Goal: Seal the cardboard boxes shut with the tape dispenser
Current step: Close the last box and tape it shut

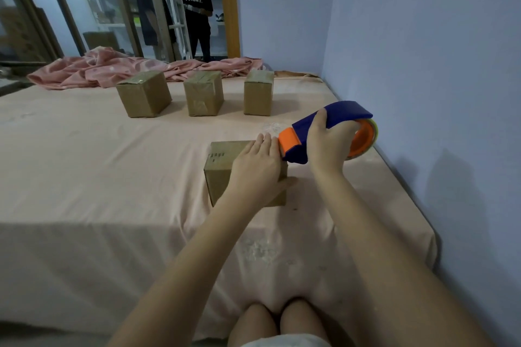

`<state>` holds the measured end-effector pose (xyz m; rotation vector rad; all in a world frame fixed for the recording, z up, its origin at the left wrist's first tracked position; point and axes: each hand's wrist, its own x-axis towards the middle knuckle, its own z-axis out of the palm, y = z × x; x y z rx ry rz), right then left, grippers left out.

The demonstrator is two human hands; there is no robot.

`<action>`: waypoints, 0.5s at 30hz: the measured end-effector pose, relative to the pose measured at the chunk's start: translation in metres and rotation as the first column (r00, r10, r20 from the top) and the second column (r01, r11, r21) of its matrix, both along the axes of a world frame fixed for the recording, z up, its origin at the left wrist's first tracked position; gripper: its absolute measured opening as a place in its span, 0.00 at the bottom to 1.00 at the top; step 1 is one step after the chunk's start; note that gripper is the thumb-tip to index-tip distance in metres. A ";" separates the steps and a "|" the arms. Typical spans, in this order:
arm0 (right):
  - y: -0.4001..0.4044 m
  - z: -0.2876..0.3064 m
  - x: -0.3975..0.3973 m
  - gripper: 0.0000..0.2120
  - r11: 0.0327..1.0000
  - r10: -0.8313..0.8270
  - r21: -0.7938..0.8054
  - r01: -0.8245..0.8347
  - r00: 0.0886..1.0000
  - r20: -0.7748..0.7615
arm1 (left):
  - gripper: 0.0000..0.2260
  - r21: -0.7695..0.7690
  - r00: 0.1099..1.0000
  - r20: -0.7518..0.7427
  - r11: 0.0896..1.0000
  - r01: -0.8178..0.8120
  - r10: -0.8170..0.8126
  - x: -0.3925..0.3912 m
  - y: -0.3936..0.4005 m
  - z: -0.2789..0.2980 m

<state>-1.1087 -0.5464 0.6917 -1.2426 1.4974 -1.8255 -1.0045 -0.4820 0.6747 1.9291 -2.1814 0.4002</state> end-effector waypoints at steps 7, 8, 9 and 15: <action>-0.010 0.016 -0.016 0.09 0.993 0.003 0.114 -0.035 0.964 0.267 | 0.37 -0.084 0.999 -0.033 0.996 0.019 -0.022 0.001 0.003 -0.007; -0.010 0.018 -0.017 0.09 0.993 0.008 0.113 -0.041 0.960 0.281 | 0.37 -0.080 0.999 -0.035 0.997 0.019 -0.022 0.001 0.003 -0.008; -0.009 0.021 -0.016 0.08 0.993 0.014 0.104 -0.047 0.956 0.293 | 0.37 -0.086 0.999 -0.040 0.996 0.017 -0.020 0.001 0.003 -0.008; -0.006 0.037 -0.013 0.08 0.995 0.011 0.090 -0.039 0.958 0.285 | 0.37 -0.114 0.997 -0.071 0.993 0.029 -0.037 0.003 0.002 -0.008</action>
